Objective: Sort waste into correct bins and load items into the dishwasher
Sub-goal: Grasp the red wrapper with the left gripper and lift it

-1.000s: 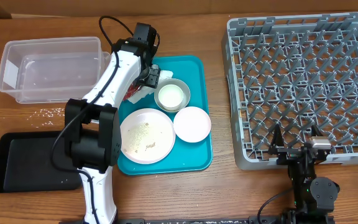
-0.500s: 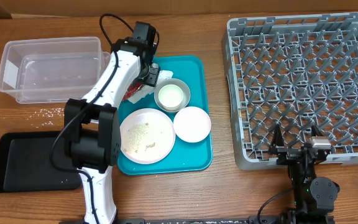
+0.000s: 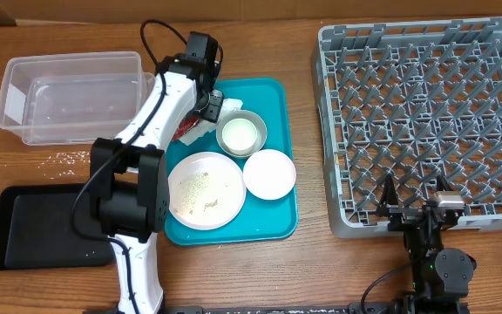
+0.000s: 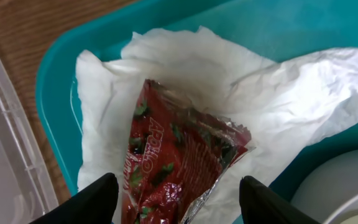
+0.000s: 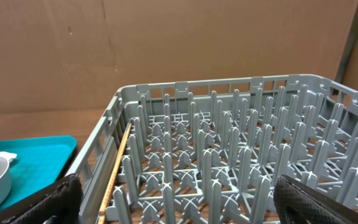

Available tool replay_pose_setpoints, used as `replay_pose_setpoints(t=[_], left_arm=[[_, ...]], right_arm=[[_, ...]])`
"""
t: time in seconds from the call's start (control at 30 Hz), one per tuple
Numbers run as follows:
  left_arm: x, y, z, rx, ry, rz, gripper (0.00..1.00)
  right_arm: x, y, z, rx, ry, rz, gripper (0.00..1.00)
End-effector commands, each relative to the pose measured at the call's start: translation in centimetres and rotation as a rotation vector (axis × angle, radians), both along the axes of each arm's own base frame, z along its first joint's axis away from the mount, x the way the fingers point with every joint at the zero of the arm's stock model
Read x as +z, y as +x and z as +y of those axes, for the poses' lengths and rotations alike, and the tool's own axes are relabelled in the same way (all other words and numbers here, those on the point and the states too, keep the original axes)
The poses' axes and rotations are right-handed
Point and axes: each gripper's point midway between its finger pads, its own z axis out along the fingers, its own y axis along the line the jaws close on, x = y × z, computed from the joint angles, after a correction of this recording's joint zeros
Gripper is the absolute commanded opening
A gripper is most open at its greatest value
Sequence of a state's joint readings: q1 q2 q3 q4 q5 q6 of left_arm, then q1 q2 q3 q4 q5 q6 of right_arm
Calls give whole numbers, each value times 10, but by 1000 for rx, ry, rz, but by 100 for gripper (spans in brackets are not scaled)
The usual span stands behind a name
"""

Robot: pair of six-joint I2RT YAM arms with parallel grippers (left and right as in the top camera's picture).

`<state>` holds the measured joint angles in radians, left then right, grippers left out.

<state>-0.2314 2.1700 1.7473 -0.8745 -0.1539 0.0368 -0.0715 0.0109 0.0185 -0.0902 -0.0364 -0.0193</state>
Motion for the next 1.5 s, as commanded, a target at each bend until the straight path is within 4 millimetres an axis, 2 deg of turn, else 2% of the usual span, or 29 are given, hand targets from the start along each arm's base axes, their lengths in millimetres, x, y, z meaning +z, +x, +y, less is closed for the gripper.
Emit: replay_pose_setpoints(t=[0.0,0.17,0.47,0.9,1.07,1.27,1.47], left_arm=[[-14,-6,6,-14,17,37,62],[-14,-5,6,-18,17,34,62],[-29,-17,9,-19,26,72,61],[-28,-17,8,-21,26,72,41],[-27,-17,8,-19,26,74,21],[-23,-17,8,1,20,74,4],[-13,-13,1,-3,-21,60,4]], right_arm=[[-2,0,-2,-8,-4,-4,100],[-2,0,-2,-8,-4,-4,100],[-1,0,-2,-8,-4,-5,100],[-2,0,-2,-8,-4,-4,100],[-2,0,-2,-8,-4,-4,100],[-2,0,-2,-8,-4,-4,100],[-2,0,-2,-8,-4,-4,100]])
